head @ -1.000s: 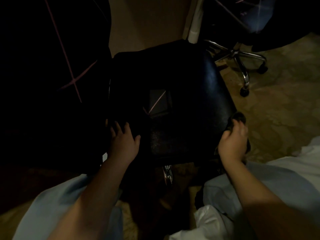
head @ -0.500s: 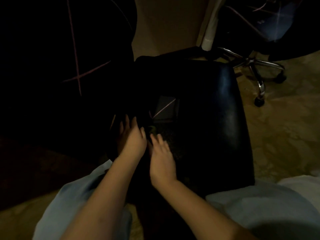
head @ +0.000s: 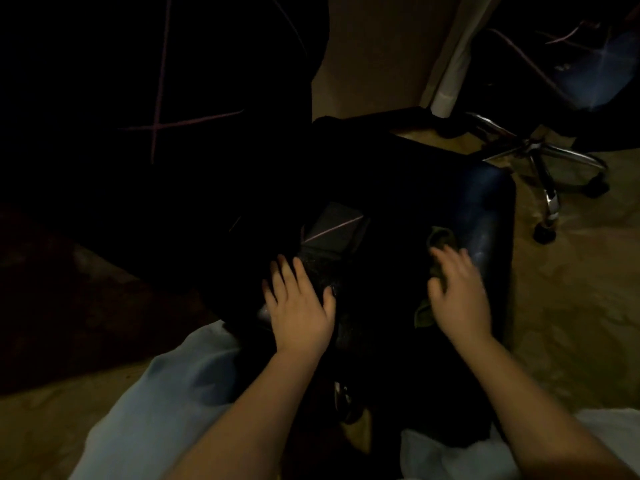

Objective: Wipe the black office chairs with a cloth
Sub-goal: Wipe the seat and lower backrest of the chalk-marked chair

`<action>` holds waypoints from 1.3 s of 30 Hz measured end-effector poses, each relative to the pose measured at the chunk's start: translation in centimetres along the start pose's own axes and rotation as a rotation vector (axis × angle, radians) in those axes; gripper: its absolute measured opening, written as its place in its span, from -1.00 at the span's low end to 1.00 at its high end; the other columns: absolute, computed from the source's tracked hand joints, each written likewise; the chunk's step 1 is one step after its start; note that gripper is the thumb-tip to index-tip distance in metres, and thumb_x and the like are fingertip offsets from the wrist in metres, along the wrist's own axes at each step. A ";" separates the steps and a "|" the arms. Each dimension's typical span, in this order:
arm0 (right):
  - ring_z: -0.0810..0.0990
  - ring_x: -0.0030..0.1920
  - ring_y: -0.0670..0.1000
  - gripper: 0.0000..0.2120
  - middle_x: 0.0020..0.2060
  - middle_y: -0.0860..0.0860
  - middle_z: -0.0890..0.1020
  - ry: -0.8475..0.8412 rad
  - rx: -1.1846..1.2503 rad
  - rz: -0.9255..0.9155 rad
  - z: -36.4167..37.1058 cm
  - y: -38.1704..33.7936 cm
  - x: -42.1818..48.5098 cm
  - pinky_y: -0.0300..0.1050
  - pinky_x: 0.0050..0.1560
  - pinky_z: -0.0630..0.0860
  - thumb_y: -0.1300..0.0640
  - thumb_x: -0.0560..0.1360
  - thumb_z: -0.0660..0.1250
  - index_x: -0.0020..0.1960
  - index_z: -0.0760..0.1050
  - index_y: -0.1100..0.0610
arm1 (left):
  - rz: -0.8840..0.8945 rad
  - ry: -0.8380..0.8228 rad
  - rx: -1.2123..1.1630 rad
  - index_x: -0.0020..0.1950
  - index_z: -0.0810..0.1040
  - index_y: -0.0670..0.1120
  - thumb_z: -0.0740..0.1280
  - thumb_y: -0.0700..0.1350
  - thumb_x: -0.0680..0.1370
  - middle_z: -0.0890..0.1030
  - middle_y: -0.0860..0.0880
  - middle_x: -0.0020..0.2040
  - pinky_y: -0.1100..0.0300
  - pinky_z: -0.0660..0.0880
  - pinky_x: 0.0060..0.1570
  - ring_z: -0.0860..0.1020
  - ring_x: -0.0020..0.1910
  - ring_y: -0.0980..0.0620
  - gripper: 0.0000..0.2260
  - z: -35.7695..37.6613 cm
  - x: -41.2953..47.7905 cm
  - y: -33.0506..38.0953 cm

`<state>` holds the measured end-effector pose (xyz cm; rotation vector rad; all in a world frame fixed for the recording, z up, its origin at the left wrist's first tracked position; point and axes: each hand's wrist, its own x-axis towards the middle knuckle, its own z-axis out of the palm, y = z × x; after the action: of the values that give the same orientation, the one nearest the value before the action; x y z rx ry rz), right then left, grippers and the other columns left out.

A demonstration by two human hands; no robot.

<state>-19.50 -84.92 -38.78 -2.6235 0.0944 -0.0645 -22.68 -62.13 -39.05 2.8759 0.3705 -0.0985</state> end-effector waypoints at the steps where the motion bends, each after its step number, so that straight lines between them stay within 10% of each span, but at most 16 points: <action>1: 0.18 0.51 0.14 -0.54 0.45 0.12 0.36 0.023 0.036 0.038 -0.1 0.1 -0.1 0.16 0.49 0.15 0.25 0.54 0.22 0.44 0.36 0.13 | 0.004 0.007 0.015 0.48 0.27 -0.27 0.02 0.16 0.53 0.28 -0.29 0.47 -0.19 0.16 0.41 0.23 0.47 -0.25 -0.34 0.2 0.1 -0.2; 12: 0.10 0.53 0.14 -0.55 0.47 0.10 0.33 0.099 -0.099 0.114 3.4 -4.5 -3.9 0.15 0.51 0.08 0.04 0.60 0.18 0.46 0.34 0.15 | 0.084 -0.006 0.046 0.57 0.05 -0.18 -0.04 0.19 0.57 0.04 -0.16 0.58 -0.07 -0.08 0.50 -0.02 0.56 -0.11 -0.34 -1.0 3.1 -3.3; 21: 0.03 0.55 0.05 -0.51 0.51 -0.03 0.25 -0.259 -0.100 -0.361 4.8 -8.0 -6.6 -0.05 0.49 -0.12 0.05 0.58 0.11 0.50 0.26 0.05 | -0.069 0.006 -0.160 0.57 -0.05 -0.20 0.01 0.05 0.66 -0.08 -0.13 0.59 0.02 -0.18 0.52 -0.14 0.56 -0.06 -0.43 -0.7 1.1 0.4; 27: 0.36 0.43 0.05 -0.50 0.34 -0.03 0.51 -0.318 -0.271 -0.735 3.5 -7.4 -3.4 0.12 0.39 0.28 -0.02 0.43 0.09 0.31 0.51 0.03 | -0.070 0.099 -0.106 0.52 0.21 -0.22 -0.15 0.08 0.54 0.19 -0.17 0.54 -0.09 0.01 0.48 0.13 0.53 -0.10 -0.37 0.2 1.0 0.1; 39: -0.01 0.54 -0.01 -0.40 0.51 -0.07 0.23 -0.481 -0.247 -0.759 4.6 -7.8 9.0 0.03 0.48 -0.13 -0.10 0.48 -0.06 0.51 0.25 -0.04 | 0.088 0.166 -0.074 0.48 0.31 -0.21 0.02 -0.02 0.52 0.31 -0.16 0.49 -0.07 0.08 0.49 0.22 0.50 -0.10 -0.44 0.9 3.4 -3.3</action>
<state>-9.79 -76.59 -38.71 -2.6762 -1.1112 0.3335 -20.27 -58.44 -40.96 2.8293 0.2716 0.1674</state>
